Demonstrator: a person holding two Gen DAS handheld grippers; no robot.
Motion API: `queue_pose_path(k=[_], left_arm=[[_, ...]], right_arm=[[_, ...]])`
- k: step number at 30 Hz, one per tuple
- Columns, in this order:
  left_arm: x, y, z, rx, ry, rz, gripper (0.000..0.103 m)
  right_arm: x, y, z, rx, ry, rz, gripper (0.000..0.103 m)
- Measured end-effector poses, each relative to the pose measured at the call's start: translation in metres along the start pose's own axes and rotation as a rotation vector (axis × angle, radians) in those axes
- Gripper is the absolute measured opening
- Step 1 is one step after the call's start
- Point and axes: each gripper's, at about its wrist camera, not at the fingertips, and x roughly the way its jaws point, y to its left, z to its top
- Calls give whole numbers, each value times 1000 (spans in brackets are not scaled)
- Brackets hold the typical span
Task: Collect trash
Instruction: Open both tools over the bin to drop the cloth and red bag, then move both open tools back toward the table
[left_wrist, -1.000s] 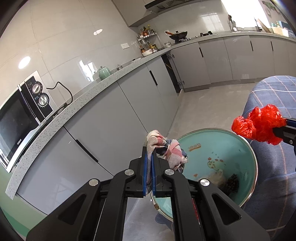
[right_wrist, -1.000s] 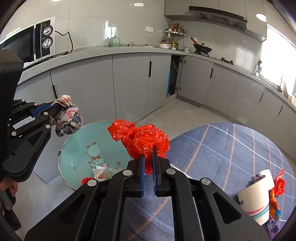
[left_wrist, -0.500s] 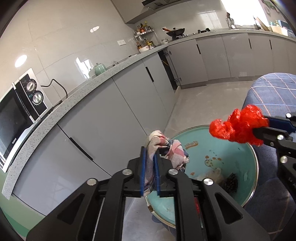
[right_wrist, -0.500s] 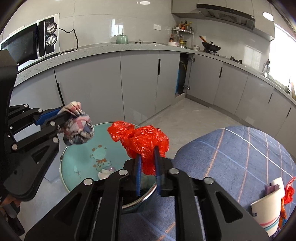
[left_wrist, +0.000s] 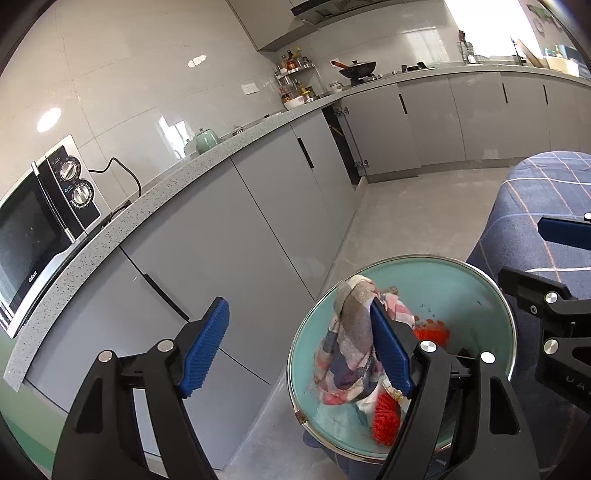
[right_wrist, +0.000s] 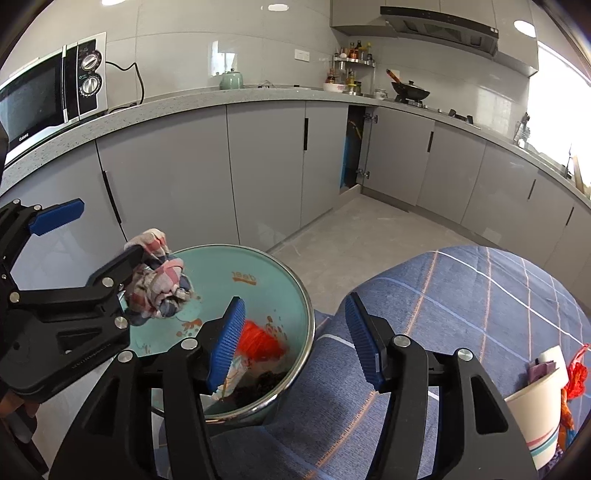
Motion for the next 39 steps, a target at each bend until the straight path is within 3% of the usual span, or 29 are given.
queue_pose_path(k=[8, 23, 26, 33, 39], left_arm=[[-10, -6, 2, 11, -21, 3, 87], [-34, -9, 4, 7, -42, 14, 92], [-41, -11, 4, 4, -44, 4, 93], [-69, -39, 3, 21, -67, -63, 97], [-99, -90, 6, 96, -105, -137, 97]], right_arm=[[-9, -6, -5, 0, -1, -29, 62], [-37, -19, -13, 20, -21, -54, 64], [-49, -23, -17, 22, -30, -72, 68], [-91, -54, -40, 56, -44, -143, 68], [-132, -95, -73, 127, -46, -226, 69]])
